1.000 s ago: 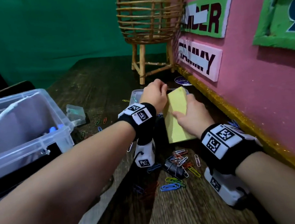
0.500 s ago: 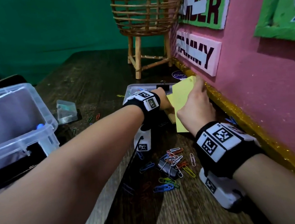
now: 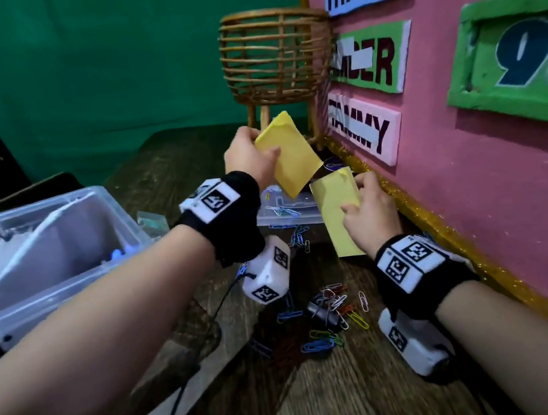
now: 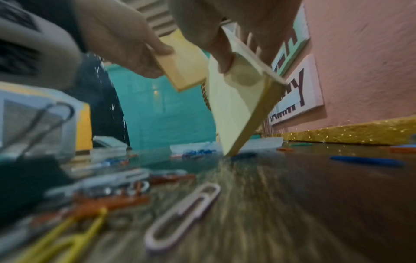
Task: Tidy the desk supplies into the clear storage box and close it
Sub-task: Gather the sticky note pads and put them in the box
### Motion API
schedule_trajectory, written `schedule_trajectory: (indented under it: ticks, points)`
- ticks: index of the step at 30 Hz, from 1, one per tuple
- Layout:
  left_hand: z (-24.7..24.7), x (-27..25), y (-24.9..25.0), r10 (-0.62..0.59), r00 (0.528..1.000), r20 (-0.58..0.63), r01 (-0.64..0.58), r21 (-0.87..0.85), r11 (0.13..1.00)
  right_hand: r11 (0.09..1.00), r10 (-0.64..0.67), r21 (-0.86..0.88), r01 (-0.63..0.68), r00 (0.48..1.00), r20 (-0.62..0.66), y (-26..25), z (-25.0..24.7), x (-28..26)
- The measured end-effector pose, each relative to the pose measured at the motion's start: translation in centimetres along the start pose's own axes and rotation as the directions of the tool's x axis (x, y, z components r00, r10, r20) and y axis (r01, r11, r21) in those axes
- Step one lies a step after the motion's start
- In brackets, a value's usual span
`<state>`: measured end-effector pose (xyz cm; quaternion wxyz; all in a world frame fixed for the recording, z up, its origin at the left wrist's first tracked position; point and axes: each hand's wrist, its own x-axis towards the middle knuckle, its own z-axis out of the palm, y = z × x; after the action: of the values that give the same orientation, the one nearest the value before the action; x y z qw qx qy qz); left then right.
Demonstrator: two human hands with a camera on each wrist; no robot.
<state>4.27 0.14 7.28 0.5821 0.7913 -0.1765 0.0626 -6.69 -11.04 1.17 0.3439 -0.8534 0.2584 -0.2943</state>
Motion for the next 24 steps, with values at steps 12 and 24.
schedule_trajectory:
  ticks: [12, 24]
  points:
    - [-6.2, -8.8, 1.5, -0.021, 0.863, 0.504, 0.037, -0.02, 0.999, 0.518, -0.005, 0.777, -0.358, 0.907, 0.421, -3.0, -2.4, -3.2]
    - [-8.3, -9.8, 1.2, 0.109, 0.887, 0.449, -0.237, 0.239, 0.942, 0.6, -0.157, 0.736, -0.313, 0.856, 0.492, -4.6, -2.4, -5.1]
